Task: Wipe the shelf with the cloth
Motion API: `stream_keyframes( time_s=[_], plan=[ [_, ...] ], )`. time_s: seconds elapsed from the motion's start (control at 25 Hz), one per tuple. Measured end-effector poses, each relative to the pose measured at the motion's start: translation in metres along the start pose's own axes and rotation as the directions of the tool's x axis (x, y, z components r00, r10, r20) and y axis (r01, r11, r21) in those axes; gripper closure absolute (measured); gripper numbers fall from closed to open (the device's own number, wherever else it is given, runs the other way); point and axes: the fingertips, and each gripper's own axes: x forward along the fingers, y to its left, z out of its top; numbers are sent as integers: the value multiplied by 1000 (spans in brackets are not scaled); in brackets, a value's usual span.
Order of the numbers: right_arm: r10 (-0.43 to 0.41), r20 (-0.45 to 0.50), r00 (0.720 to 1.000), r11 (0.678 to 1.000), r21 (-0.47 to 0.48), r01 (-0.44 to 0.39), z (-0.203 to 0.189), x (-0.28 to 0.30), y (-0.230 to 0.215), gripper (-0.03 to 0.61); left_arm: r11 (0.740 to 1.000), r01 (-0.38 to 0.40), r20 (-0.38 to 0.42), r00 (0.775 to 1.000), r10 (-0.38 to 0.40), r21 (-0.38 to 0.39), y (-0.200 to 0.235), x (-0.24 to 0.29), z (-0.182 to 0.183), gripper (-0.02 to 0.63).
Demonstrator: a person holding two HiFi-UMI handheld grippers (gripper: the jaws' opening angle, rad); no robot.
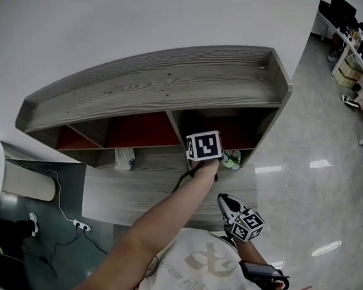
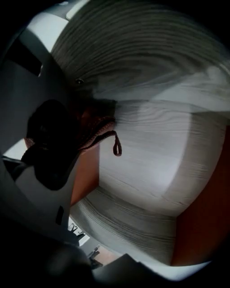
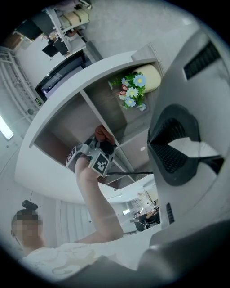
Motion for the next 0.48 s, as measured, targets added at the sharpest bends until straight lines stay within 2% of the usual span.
stream_keyframes(
  time_s=[0.24,0.48],
  plan=[
    [32,-8,999,999,-7,-32,2,9,6,574,992,-32,33,999,37,-124,11,-6,-5,537],
    [31,-16,999,1000,-1,-31,0,11,5,574,985,-44,27,998,49,-168,18,-18,-16,537]
  ],
)
